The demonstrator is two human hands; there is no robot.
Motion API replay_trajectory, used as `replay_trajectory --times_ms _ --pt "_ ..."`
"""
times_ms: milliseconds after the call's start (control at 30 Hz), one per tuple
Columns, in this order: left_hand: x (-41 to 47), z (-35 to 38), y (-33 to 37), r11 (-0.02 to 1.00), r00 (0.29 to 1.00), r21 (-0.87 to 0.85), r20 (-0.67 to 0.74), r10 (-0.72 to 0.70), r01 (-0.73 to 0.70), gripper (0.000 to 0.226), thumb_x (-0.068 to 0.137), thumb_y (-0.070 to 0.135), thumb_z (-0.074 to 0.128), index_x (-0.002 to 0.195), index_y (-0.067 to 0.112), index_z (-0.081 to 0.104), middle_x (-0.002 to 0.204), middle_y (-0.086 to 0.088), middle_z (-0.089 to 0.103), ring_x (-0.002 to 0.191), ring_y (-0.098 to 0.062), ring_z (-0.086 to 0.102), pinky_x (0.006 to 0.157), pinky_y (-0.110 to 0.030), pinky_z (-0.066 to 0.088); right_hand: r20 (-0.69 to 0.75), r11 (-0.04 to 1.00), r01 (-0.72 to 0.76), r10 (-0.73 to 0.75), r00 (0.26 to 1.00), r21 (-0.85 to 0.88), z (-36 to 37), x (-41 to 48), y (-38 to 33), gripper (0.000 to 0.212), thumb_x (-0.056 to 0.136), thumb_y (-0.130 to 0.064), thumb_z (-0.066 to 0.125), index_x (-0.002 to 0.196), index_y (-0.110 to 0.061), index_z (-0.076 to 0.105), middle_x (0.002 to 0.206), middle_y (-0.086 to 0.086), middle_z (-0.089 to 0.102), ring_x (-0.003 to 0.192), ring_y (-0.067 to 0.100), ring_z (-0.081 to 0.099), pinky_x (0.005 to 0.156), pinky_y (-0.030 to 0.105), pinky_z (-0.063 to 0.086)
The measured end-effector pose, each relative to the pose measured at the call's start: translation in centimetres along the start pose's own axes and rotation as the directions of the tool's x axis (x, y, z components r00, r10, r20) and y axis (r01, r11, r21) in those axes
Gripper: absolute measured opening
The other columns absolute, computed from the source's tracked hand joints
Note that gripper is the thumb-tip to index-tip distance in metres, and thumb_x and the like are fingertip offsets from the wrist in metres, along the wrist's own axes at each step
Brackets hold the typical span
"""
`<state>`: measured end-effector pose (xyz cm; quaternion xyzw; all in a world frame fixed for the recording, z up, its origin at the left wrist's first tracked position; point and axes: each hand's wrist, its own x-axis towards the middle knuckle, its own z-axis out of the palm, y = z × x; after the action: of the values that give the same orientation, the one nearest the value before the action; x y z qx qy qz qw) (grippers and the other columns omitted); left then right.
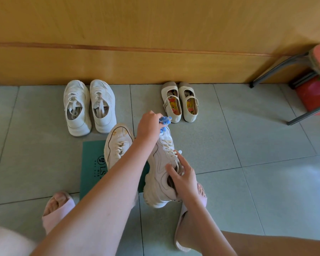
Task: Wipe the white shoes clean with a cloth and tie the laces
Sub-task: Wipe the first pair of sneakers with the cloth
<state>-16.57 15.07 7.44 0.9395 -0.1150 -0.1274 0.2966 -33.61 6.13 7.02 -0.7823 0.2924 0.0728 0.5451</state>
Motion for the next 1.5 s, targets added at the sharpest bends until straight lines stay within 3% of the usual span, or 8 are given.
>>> replay_trajectory --times_ms 200,400,567,733,933,1067,1167,1500 --pt "-3.3 0.0 0.1 0.999 1.000 -0.045 -0.012 0.012 -0.013 0.030 0.089 0.027 0.062 0.111 0.007 0.064 0.102 -0.012 0.058 0.090 -0.022 0.054 0.069 -0.028 0.040 -0.015 1.000 0.004 -0.004 1.000 -0.015 0.2 -0.1 -0.2 0.052 0.086 -0.023 0.062 0.135 -0.033 0.048 0.117 -0.009 0.064 0.104 0.004 0.059 0.074 0.010 0.044" --pt "-7.7 1.3 -0.1 0.975 0.989 -0.202 -0.096 -0.113 0.092 0.027 0.086 0.028 0.065 0.092 0.002 0.067 0.087 -0.011 0.062 0.077 -0.022 0.056 0.064 -0.030 0.041 -0.042 1.000 -0.003 0.001 0.999 -0.026 0.5 -0.2 -0.2 0.050 0.084 -0.025 0.063 0.130 -0.039 0.050 0.108 -0.012 0.065 0.098 0.004 0.061 0.075 0.019 0.047" --pt "-11.1 2.9 0.5 0.941 0.968 -0.289 -0.120 -0.219 0.177 0.024 0.089 0.029 0.061 0.097 0.006 0.066 0.092 -0.007 0.061 0.084 -0.021 0.057 0.072 -0.029 0.045 -0.044 0.998 -0.001 0.004 0.999 0.069 0.1 -0.2 0.0 0.046 0.084 -0.015 0.065 0.126 -0.032 0.055 0.095 -0.014 0.069 0.081 -0.007 0.064 0.066 0.011 0.048" --pt "-14.3 4.3 0.4 0.915 0.944 -0.332 -0.153 -0.292 0.229 0.020 0.088 0.028 0.063 0.095 0.009 0.066 0.089 -0.002 0.060 0.080 -0.013 0.054 0.068 -0.020 0.038 -0.019 0.993 0.010 -0.008 1.000 0.118 -0.1 0.0 0.4 0.046 0.086 -0.014 0.065 0.128 -0.028 0.056 0.101 -0.011 0.070 0.090 -0.001 0.066 0.079 0.020 0.054" --pt "-13.9 3.8 -0.8 0.896 0.937 -0.375 -0.158 -0.313 0.236 0.024 0.086 0.033 0.065 0.090 0.009 0.066 0.085 -0.004 0.060 0.078 -0.018 0.057 0.070 -0.031 0.047 -0.017 0.996 0.012 -0.010 1.000 0.093 0.4 -0.1 0.2 0.045 0.086 -0.023 0.065 0.128 -0.033 0.056 0.104 -0.003 0.071 0.092 0.003 0.066 0.076 0.016 0.053" --pt "-11.3 2.5 -0.1 0.883 0.910 -0.419 -0.247 -0.333 0.209 0.024 0.087 0.029 0.065 0.097 0.008 0.065 0.090 -0.005 0.060 0.079 -0.015 0.053 0.066 -0.016 0.033 -0.029 0.991 0.012 -0.008 1.000 0.135 0.2 -0.1 0.0 0.043 0.086 -0.018 0.065 0.126 -0.030 0.058 0.102 -0.007 0.070 0.090 -0.002 0.064 0.066 0.005 0.047" --pt "-10.6 2.6 0.4 0.887 0.917 -0.407 -0.226 -0.328 0.217 0.026 0.088 0.028 0.063 0.103 0.007 0.065 0.096 -0.007 0.060 0.087 -0.019 0.057 0.070 -0.018 0.036 -0.013 0.986 0.007 -0.005 1.000 0.166 0.0 -0.1 0.1 0.042 0.086 -0.015 0.065 0.126 -0.027 0.058 0.097 -0.008 0.071 0.081 -0.007 0.065 0.064 0.008 0.048" --pt "-14.8 4.2 -0.5 0.891 0.931 -0.386 -0.171 -0.322 0.238 0.025 0.087 0.028 0.065 0.102 0.009 0.066 0.094 -0.002 0.061 0.085 -0.014 0.058 0.073 -0.025 0.047 0.041 0.998 0.006 -0.008 0.999 0.069 0.2 0.5 0.8 0.042 0.087 -0.026 0.064 0.128 -0.033 0.056 0.102 0.002 0.069 0.094 0.014 0.063 0.071 0.014 0.047"
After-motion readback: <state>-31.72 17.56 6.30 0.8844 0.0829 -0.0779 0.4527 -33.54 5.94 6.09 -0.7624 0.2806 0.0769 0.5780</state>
